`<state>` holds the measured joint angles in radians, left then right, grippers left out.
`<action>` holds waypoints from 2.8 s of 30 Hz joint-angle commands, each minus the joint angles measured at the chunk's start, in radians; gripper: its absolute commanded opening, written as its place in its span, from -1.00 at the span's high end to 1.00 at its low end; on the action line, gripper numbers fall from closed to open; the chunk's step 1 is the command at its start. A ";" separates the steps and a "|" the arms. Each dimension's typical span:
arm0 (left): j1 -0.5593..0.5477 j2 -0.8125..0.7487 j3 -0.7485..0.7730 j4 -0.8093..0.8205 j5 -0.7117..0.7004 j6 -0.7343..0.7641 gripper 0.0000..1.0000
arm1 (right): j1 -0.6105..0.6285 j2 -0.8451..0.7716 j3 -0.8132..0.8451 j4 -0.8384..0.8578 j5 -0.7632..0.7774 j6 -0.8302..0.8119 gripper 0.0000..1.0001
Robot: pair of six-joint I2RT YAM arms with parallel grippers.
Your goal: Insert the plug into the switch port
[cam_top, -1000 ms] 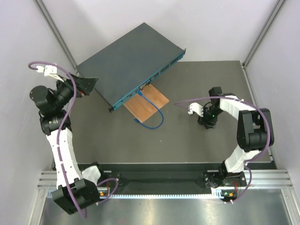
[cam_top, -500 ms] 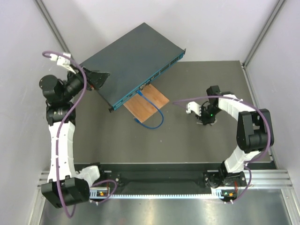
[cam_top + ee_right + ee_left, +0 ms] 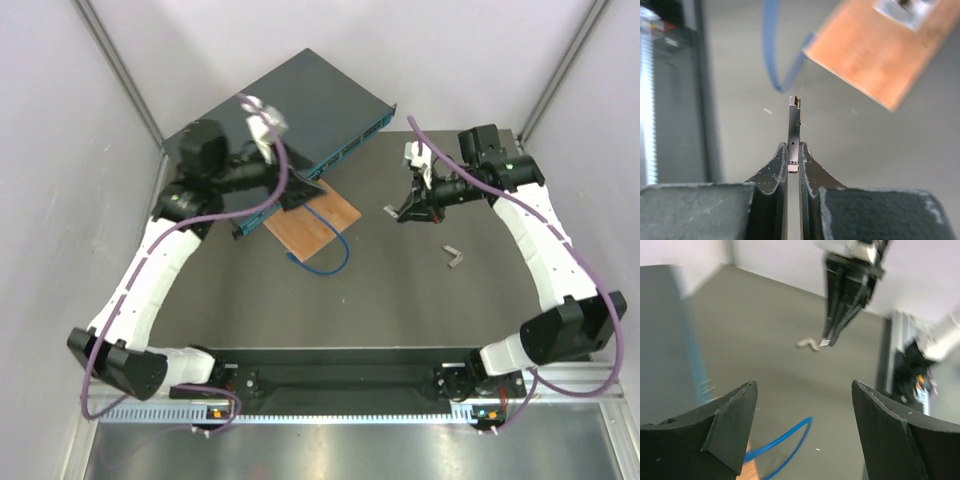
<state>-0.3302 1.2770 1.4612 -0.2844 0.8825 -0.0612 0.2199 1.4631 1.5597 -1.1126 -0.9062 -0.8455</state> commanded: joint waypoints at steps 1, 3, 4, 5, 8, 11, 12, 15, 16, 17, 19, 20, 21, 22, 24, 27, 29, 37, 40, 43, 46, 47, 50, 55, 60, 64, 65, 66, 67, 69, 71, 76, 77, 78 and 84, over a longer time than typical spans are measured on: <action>-0.144 0.057 0.089 -0.216 -0.048 0.235 -0.60 | 0.078 -0.064 0.026 0.048 -0.119 0.172 1.00; -0.217 0.090 0.102 -0.255 -0.073 0.273 -0.51 | 0.131 -0.090 0.019 0.086 -0.099 0.215 1.00; -0.239 0.100 0.105 -0.269 -0.076 0.293 -0.48 | 0.144 -0.096 0.013 0.103 -0.094 0.229 1.00; -0.256 0.108 0.105 -0.280 -0.076 0.305 -0.46 | 0.168 -0.102 0.008 0.117 -0.088 0.243 1.00; -0.300 0.125 0.099 -0.288 -0.056 0.305 -0.37 | 0.194 -0.104 0.010 0.125 -0.069 0.267 0.99; -0.332 0.140 0.099 -0.292 -0.053 0.301 -0.26 | 0.240 -0.099 0.017 0.120 -0.051 0.266 1.00; -0.340 0.143 0.099 -0.294 -0.048 0.301 -0.24 | 0.248 -0.096 0.020 0.120 -0.043 0.263 1.00; -0.348 0.147 0.090 -0.295 -0.043 0.297 -0.19 | 0.271 -0.087 0.031 0.109 -0.030 0.253 1.00; -0.349 0.148 0.087 -0.294 -0.042 0.299 -0.16 | 0.276 -0.086 0.033 0.109 -0.023 0.253 0.99; -0.349 0.148 0.087 -0.291 -0.043 0.299 -0.13 | 0.285 -0.084 0.034 0.108 -0.020 0.250 1.00; -0.351 0.151 0.080 -0.288 -0.048 0.293 -0.04 | 0.289 -0.081 0.042 0.099 -0.016 0.241 1.00; -0.349 0.153 0.079 -0.286 -0.047 0.291 -0.01 | 0.297 -0.080 0.043 0.099 -0.014 0.240 1.00; -0.351 0.154 0.077 -0.286 -0.045 0.290 0.06 | 0.297 -0.078 0.046 0.099 -0.013 0.241 0.99; -0.351 0.151 0.070 -0.286 -0.043 0.288 0.10 | 0.297 -0.076 0.056 0.097 -0.011 0.241 0.99; -0.351 0.150 0.064 -0.285 -0.042 0.288 0.17 | 0.300 -0.072 0.063 0.091 -0.010 0.240 1.00; -0.351 0.151 0.050 -0.277 -0.034 0.276 0.25 | 0.309 -0.070 0.074 0.086 -0.008 0.238 0.99; -0.351 0.151 0.044 -0.269 -0.022 0.265 0.28 | 0.312 -0.067 0.082 0.080 -0.008 0.237 1.00; -0.351 0.134 0.022 -0.207 -0.027 0.178 0.95 | 0.335 -0.069 0.088 0.077 0.024 0.235 1.00; -0.348 0.107 -0.019 -0.121 -0.048 0.066 1.00 | 0.335 -0.076 0.080 0.100 0.088 0.259 0.64; -0.323 0.085 -0.058 -0.044 -0.073 -0.093 1.00 | 0.322 -0.098 0.071 0.123 0.159 0.276 0.17; -0.256 0.064 -0.130 0.108 -0.048 -0.322 1.00 | 0.282 -0.122 0.069 0.126 0.188 0.275 -0.07; -0.225 0.052 -0.148 0.144 -0.050 -0.378 1.00 | 0.270 -0.132 0.066 0.128 0.202 0.258 -0.19; -0.173 0.045 -0.186 0.275 -0.057 -0.583 1.00 | 0.266 -0.194 0.040 0.151 0.259 0.205 -0.20; -0.155 0.036 -0.226 0.470 -0.048 -0.821 1.00 | 0.268 -0.257 -0.010 0.230 0.265 0.154 -0.13; -0.156 0.041 -0.225 0.513 -0.056 -0.913 1.00 | 0.300 -0.363 -0.136 0.430 0.286 0.137 -0.14; -0.158 0.044 -0.234 0.518 -0.062 -0.956 1.00 | 0.354 -0.374 -0.170 0.522 0.392 0.103 -0.13; -0.159 0.045 -0.239 0.518 -0.062 -0.969 1.00 | 0.360 -0.368 -0.171 0.543 0.412 0.102 -0.14; -0.158 0.047 -0.240 0.515 -0.063 -0.973 1.00 | 0.364 -0.365 -0.171 0.548 0.435 0.097 -0.13; -0.161 0.045 -0.243 0.514 -0.065 -0.974 1.00 | 0.377 -0.360 -0.170 0.553 0.450 0.083 -0.12; -0.167 0.047 -0.245 0.508 -0.065 -0.968 1.00 | 0.391 -0.350 -0.165 0.566 0.481 0.080 -0.10; -0.173 0.050 -0.246 0.508 -0.066 -0.970 1.00 | 0.403 -0.340 -0.165 0.571 0.490 0.074 -0.08; -0.185 0.054 -0.251 0.521 -0.068 -0.970 1.00 | 0.430 -0.323 -0.167 0.576 0.515 0.060 -0.02; -0.185 0.055 -0.249 0.521 -0.068 -0.970 1.00 | 0.434 -0.320 -0.165 0.574 0.518 0.059 -0.01; -0.185 0.056 -0.248 0.519 -0.065 -0.968 1.00 | 0.438 -0.317 -0.168 0.577 0.539 0.056 0.01; -0.193 0.059 -0.252 0.487 -0.080 -0.942 1.00 | 0.453 -0.297 -0.165 0.602 0.570 0.057 0.06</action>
<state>-0.5186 1.3560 1.2182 0.1650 0.8158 -1.0191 0.6521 1.1614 1.3857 -0.5720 -0.3584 -0.7776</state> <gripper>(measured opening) 0.124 0.475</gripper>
